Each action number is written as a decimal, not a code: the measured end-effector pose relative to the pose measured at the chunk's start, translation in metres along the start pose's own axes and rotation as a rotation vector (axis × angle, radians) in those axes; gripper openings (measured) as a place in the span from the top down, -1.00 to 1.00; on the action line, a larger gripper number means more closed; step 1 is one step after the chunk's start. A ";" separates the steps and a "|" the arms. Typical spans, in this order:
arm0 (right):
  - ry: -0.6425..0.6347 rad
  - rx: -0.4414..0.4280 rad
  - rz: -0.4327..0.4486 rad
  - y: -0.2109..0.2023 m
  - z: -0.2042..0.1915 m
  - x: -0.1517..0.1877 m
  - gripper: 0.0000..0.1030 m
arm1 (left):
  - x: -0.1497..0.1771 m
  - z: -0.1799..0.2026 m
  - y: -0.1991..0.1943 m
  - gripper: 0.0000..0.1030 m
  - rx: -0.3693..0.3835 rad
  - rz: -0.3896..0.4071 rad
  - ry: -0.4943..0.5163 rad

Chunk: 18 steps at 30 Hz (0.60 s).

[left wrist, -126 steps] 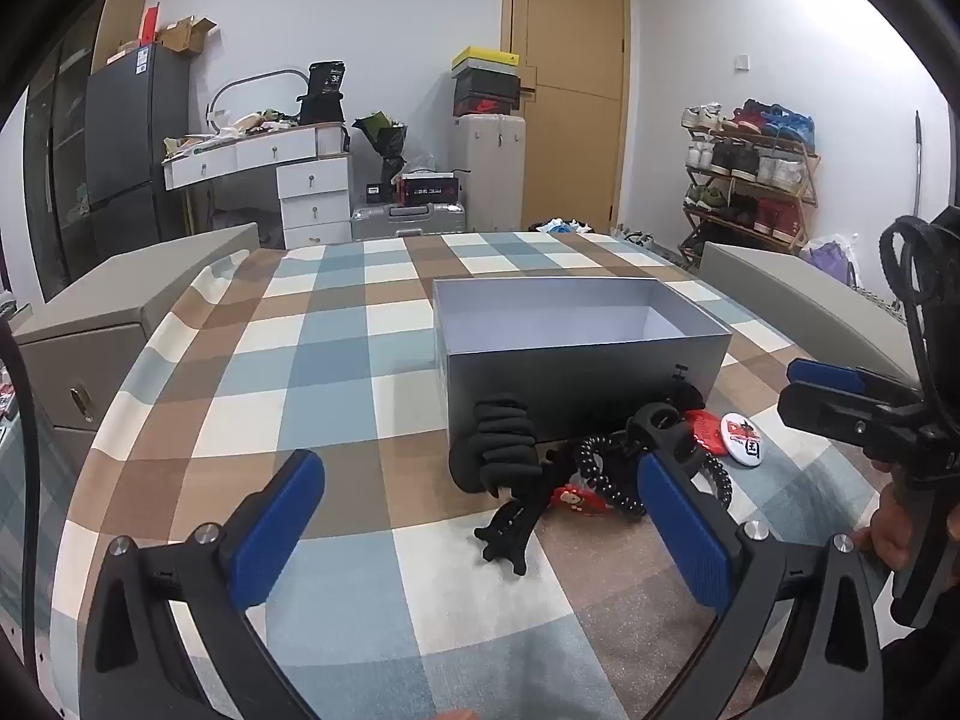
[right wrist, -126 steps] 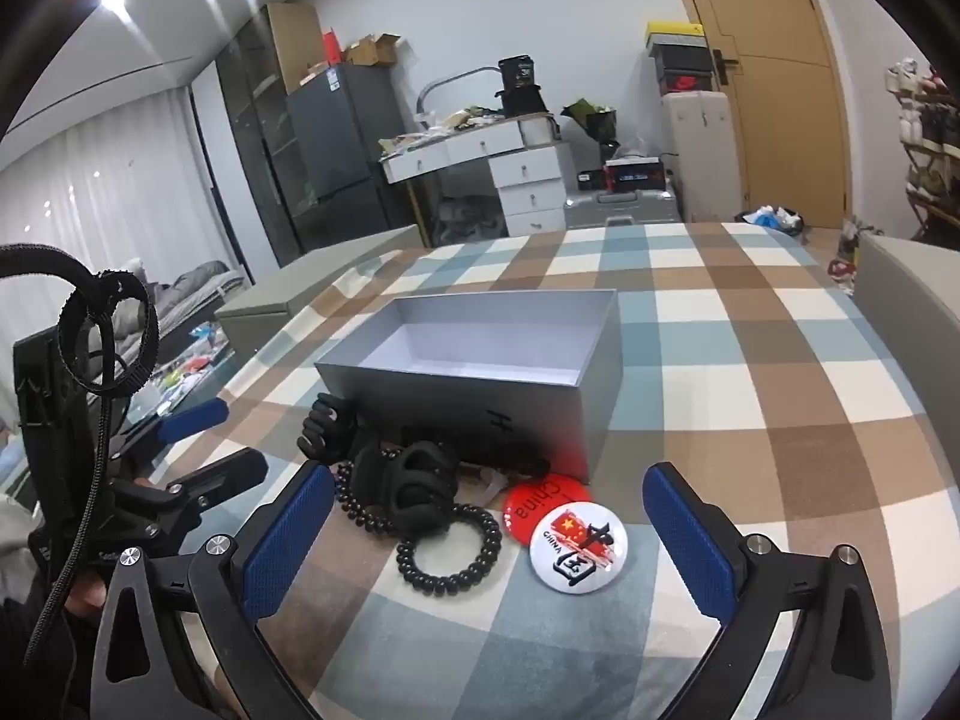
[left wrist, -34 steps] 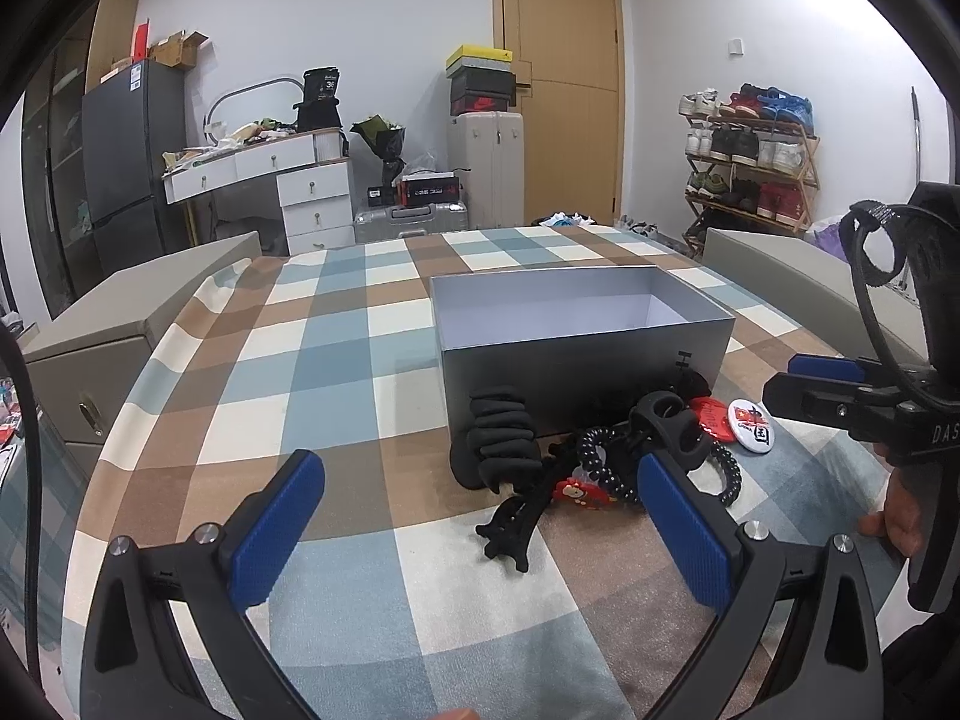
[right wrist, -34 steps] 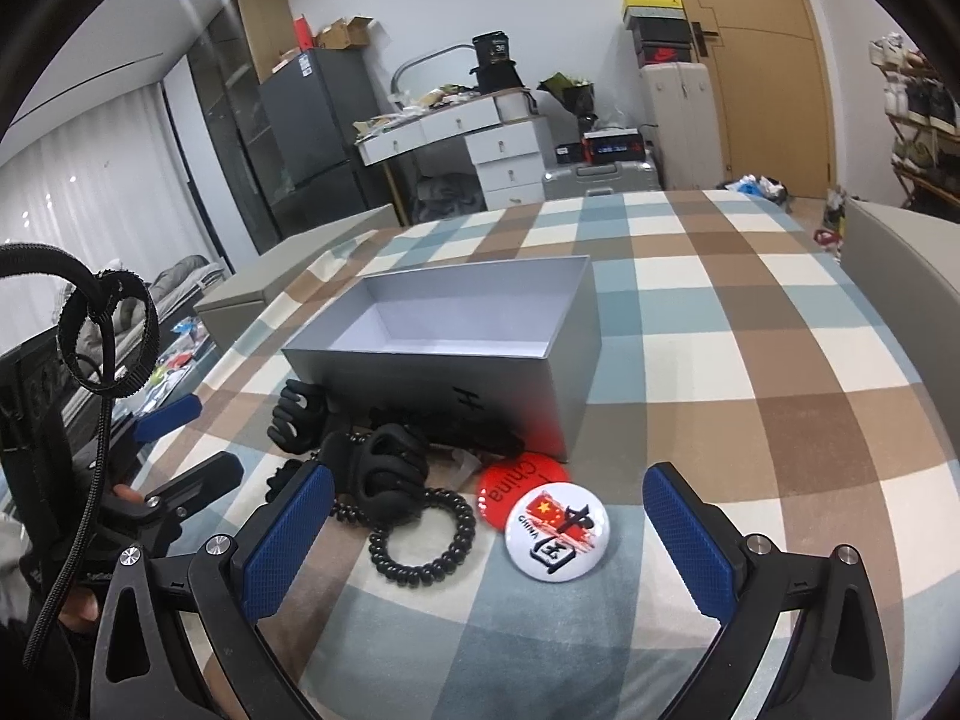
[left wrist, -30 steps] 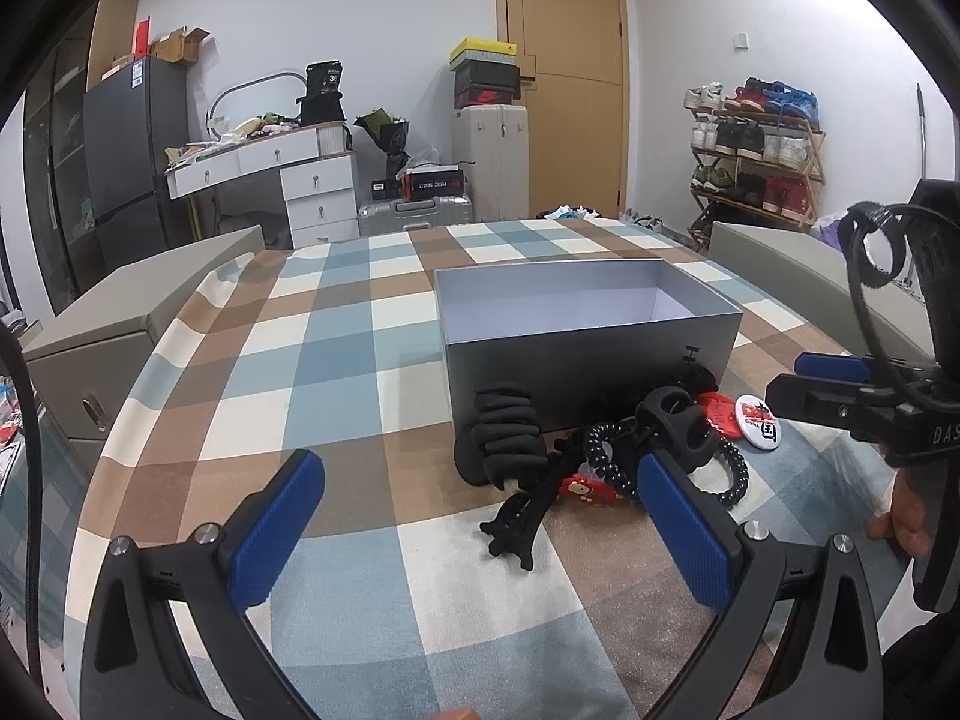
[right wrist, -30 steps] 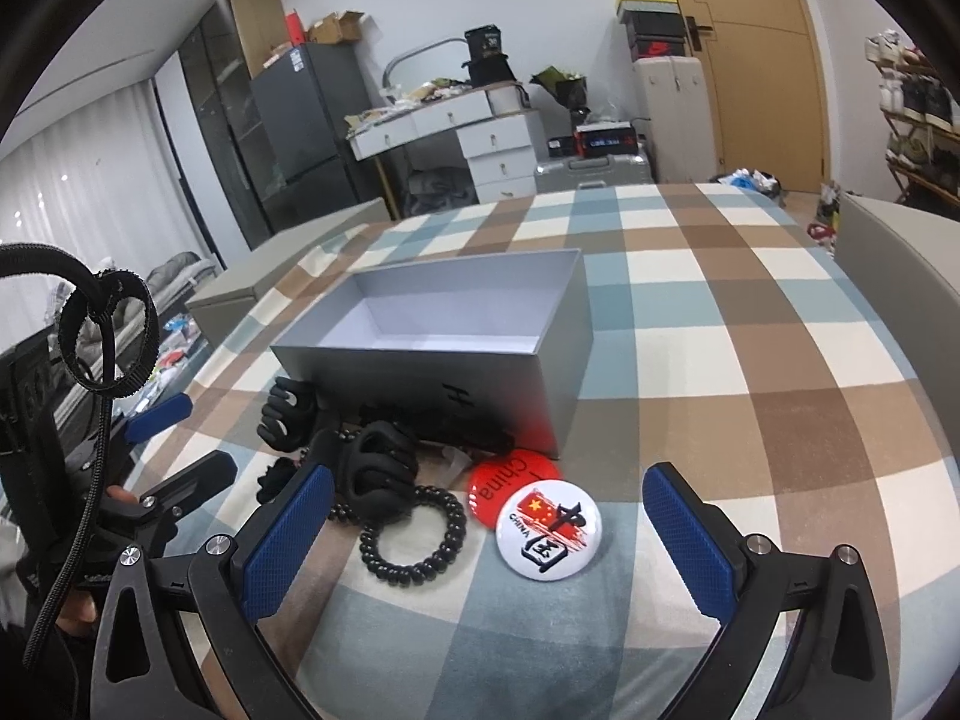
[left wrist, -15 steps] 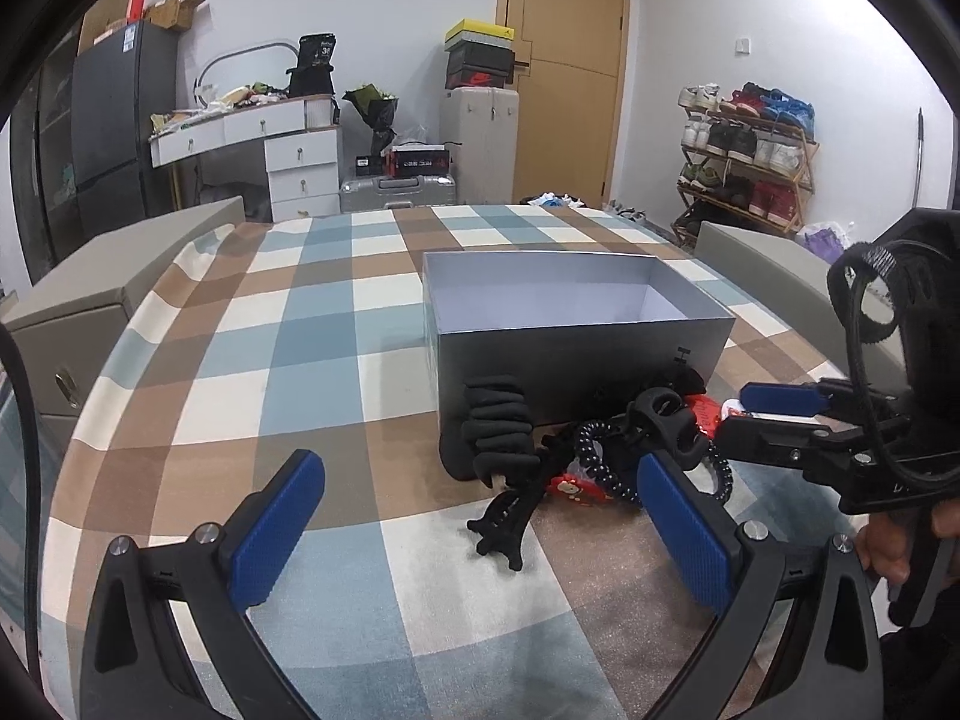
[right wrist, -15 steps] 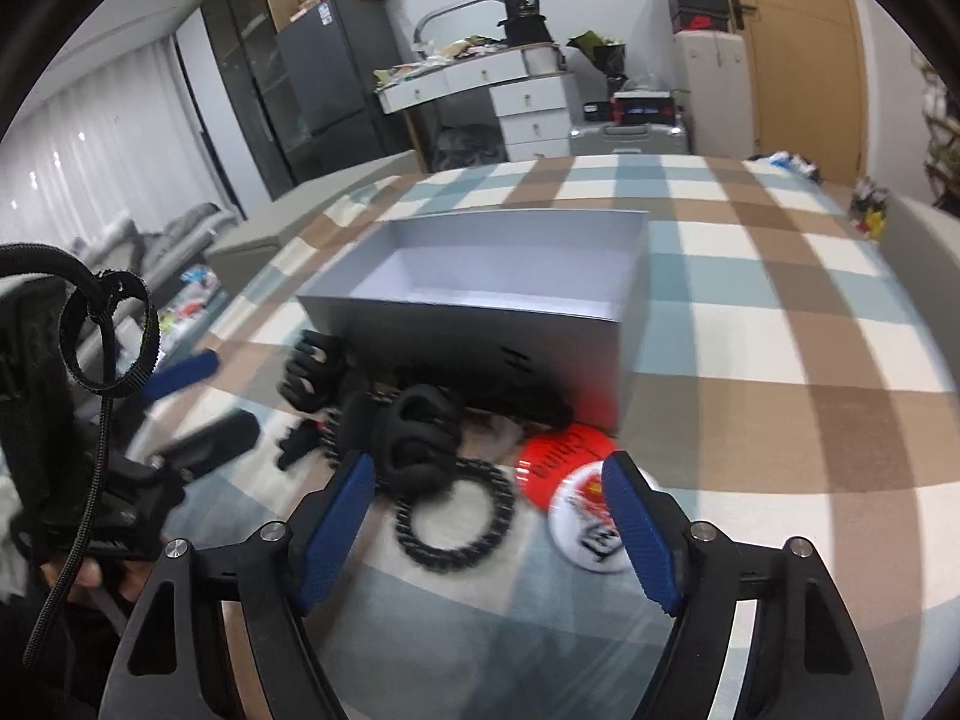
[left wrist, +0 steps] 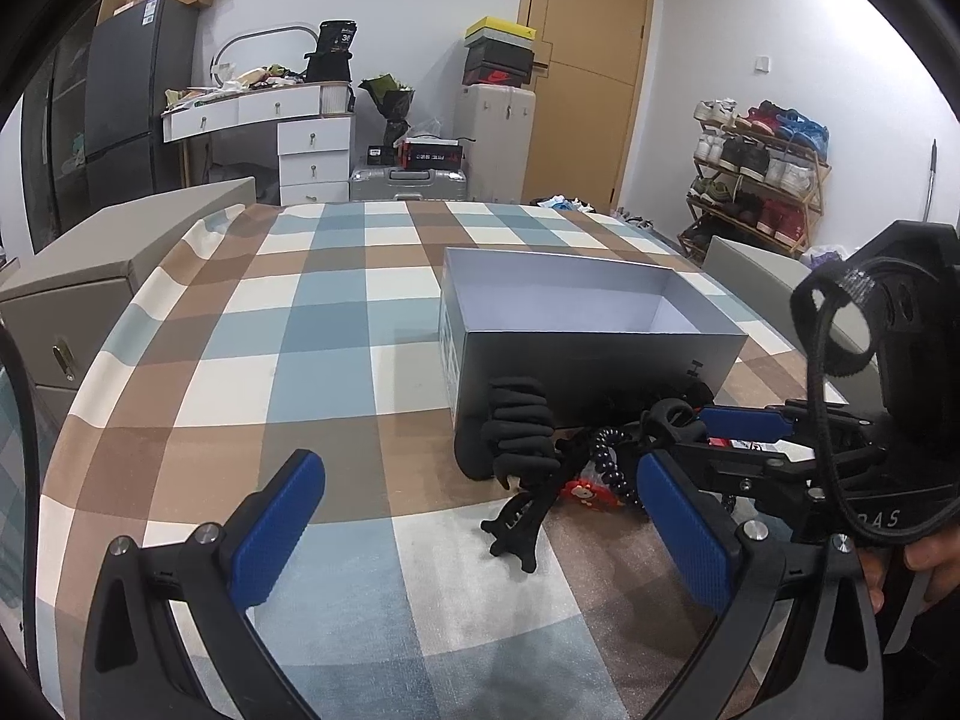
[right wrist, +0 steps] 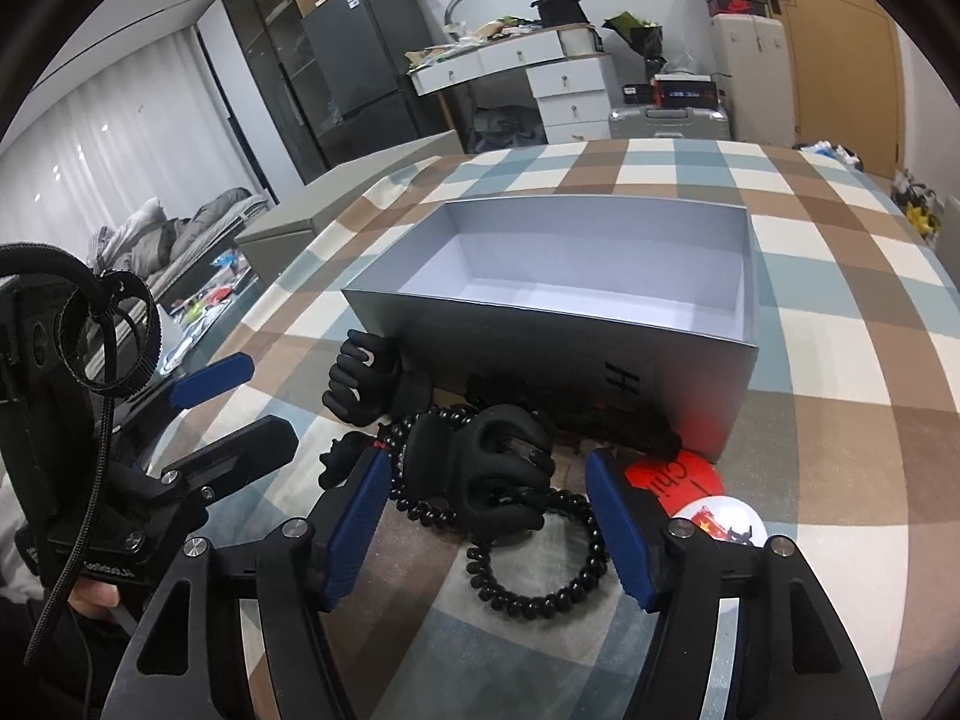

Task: Organize jewelry
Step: 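Lower the right gripper onto the black claw clip and close it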

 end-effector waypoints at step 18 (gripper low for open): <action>0.057 -0.070 0.120 -0.034 0.009 -0.007 0.04 | 0.003 0.005 0.011 -0.97 0.016 -0.065 0.027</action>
Point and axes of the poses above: each gripper's, at about its wrist camera, not at the fingertips, and y roughly the way its jaws point, z to its right, x to its underside, the point moved 7 cm from there along y, roughly the way its jaws point, and after that the axes turned 14 degrees about z, right-handed, at the moved point
